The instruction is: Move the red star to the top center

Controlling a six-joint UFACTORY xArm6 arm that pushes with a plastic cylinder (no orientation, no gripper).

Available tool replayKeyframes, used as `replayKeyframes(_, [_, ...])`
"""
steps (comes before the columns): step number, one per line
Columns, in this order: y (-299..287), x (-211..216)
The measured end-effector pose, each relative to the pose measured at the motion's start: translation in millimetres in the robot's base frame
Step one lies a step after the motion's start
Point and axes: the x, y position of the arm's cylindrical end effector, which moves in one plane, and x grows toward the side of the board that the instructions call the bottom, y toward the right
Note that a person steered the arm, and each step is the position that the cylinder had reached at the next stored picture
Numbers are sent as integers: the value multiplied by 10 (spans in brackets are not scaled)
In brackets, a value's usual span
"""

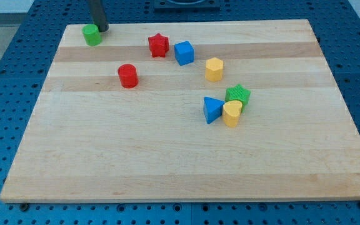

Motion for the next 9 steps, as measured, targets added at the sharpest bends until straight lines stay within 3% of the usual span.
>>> replayKeyframes(5, [330, 23])
replayKeyframes(9, [337, 793])
